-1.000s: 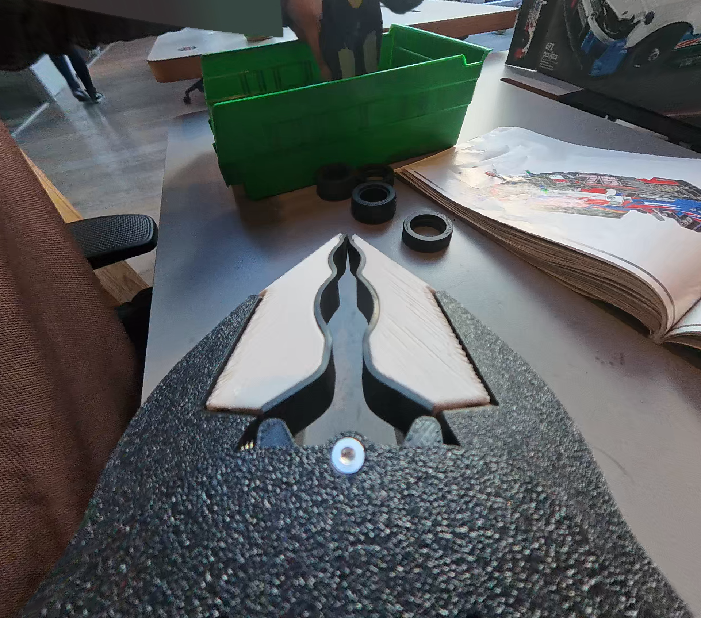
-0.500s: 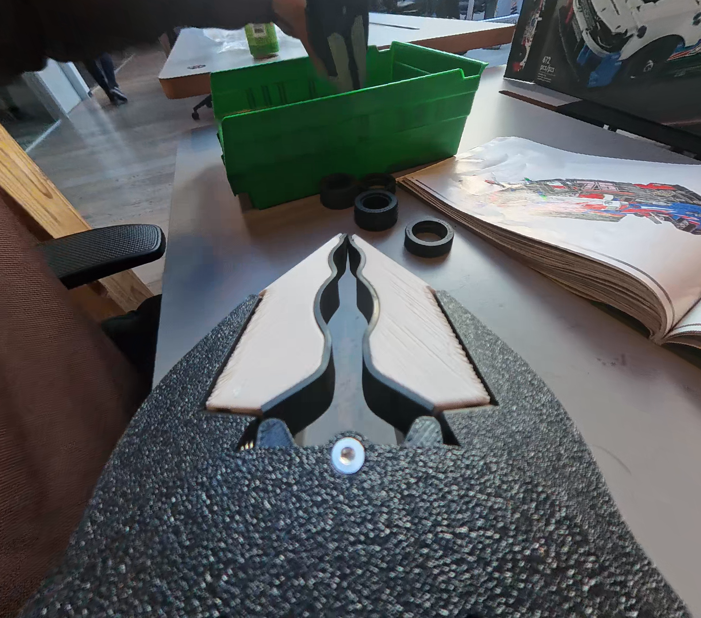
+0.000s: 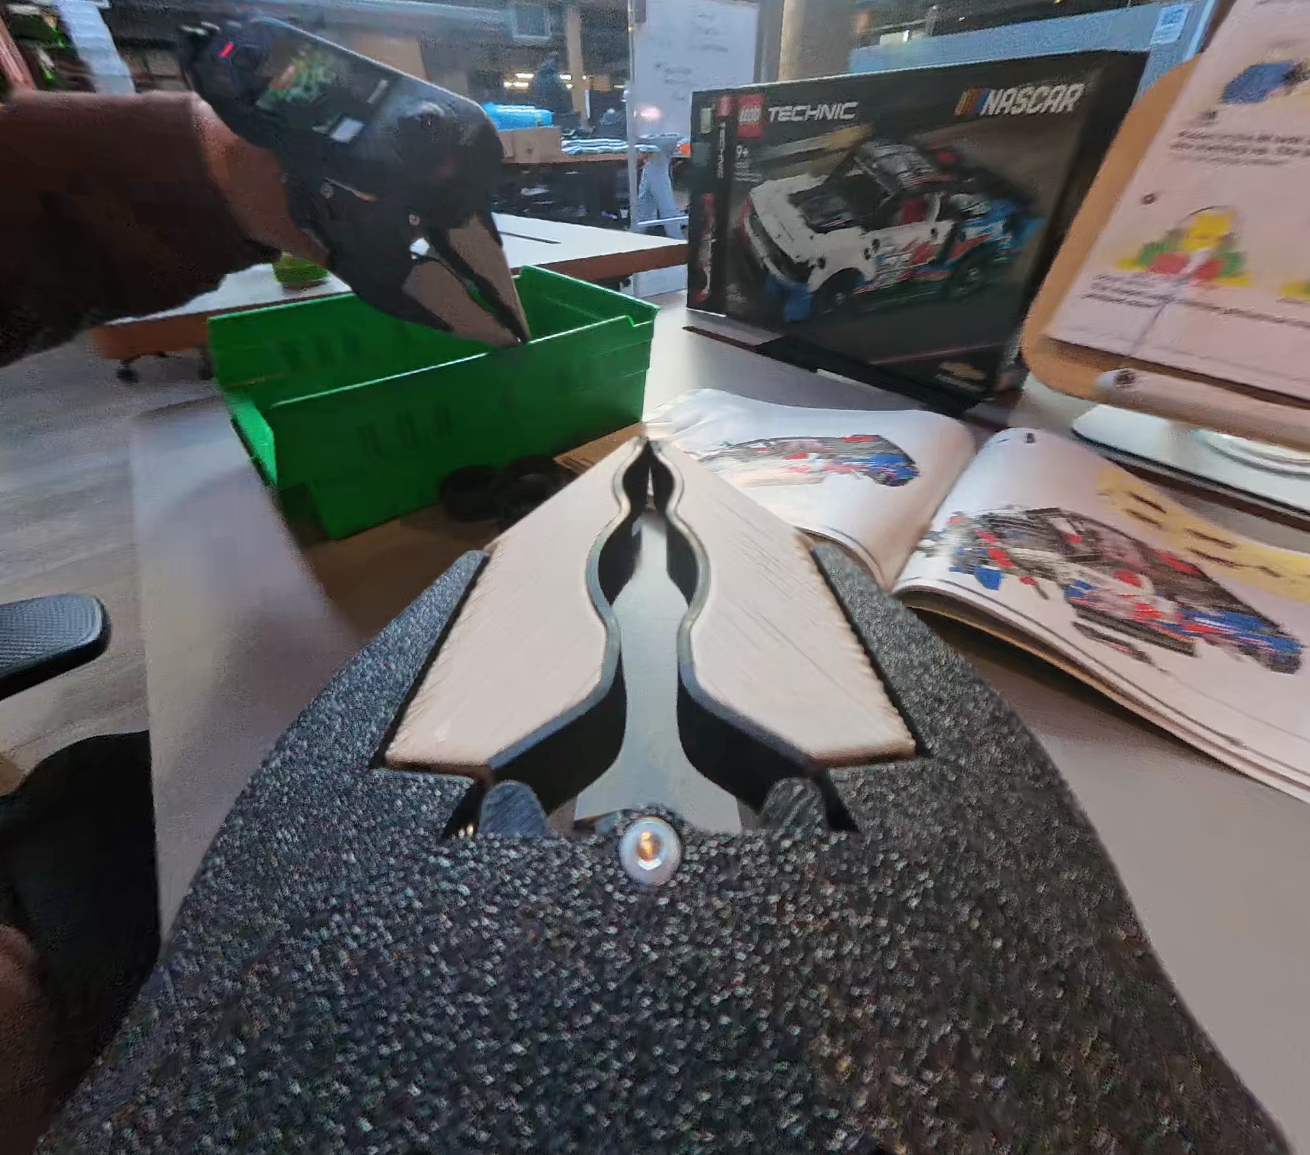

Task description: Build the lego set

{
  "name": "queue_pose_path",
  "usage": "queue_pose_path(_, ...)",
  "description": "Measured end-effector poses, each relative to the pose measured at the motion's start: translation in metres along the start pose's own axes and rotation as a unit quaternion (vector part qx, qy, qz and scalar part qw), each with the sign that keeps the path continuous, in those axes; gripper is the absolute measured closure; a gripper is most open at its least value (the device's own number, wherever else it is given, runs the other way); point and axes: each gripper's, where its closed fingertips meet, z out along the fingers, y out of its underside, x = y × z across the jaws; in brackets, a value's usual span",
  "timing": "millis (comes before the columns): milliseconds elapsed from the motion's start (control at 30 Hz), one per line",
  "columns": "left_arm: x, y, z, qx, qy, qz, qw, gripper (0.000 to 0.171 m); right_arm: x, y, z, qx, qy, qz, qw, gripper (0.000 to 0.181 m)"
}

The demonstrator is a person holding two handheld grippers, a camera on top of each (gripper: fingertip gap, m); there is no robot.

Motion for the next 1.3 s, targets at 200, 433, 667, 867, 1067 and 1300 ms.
queue_pose_path(200,-0.016,0.026,0.009,-0.019,0.013,-0.085,0.996,0.171,0.002,0.011,-0.007,-0.008,-0.002,-0.015,1.0,0.181)
queue_pose_path(433,-0.017,0.064,-0.003,0.012,0.072,-0.164,0.984,0.171,-0.009,0.028,0.002,-0.032,-0.029,-0.026,0.999,0.181)
queue_pose_path(667,-0.006,0.074,-0.005,0.082,0.197,-0.279,0.936,0.171,-0.02,0.036,0.01,-0.047,-0.044,-0.034,0.997,0.181)
queue_pose_path(867,-0.013,0.085,-0.002,0.091,0.185,-0.299,0.932,0.171,-0.03,0.042,0.015,-0.058,-0.052,-0.057,0.995,0.181)
queue_pose_path(1067,-0.031,0.017,-0.057,0.163,0.093,-0.244,0.951,0.171,-0.035,0.03,0.01,-0.034,-0.029,-0.111,0.993,0.181)
queue_pose_path(1300,0.103,-0.163,-0.078,0.268,0.349,-0.149,0.886,0.171,0.012,-0.006,-0.018,0.039,0.07,-0.101,0.992,0.181)
